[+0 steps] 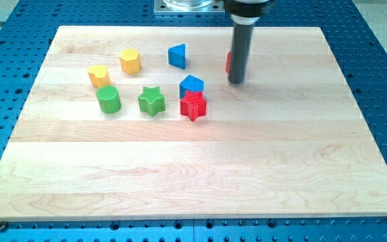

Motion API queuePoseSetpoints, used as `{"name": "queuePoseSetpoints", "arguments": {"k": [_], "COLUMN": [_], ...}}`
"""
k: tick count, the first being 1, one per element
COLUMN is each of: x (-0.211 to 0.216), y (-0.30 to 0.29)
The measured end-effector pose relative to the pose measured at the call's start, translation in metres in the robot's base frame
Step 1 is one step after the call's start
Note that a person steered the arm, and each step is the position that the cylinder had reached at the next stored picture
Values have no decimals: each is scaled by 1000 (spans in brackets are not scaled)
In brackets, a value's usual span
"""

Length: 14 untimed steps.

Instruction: Place the triangle and red circle parallel to each other

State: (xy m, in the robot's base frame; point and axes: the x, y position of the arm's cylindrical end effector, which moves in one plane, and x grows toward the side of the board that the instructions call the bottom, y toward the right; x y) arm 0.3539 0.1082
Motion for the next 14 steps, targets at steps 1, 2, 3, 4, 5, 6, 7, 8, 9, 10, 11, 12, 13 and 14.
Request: {"name": "queuePoseSetpoints", "arguments": {"k": [1,2,3,4,5,6,7,8,9,10,11,12,13,14], "x": [-1,-23,-28,-25,-24,-32,-36,-40,-45,-47,-43,-43,-42,2], "y": [8,13,-21,-40,-10,12,42,53,36,23,-5,-41,-69,-78]}}
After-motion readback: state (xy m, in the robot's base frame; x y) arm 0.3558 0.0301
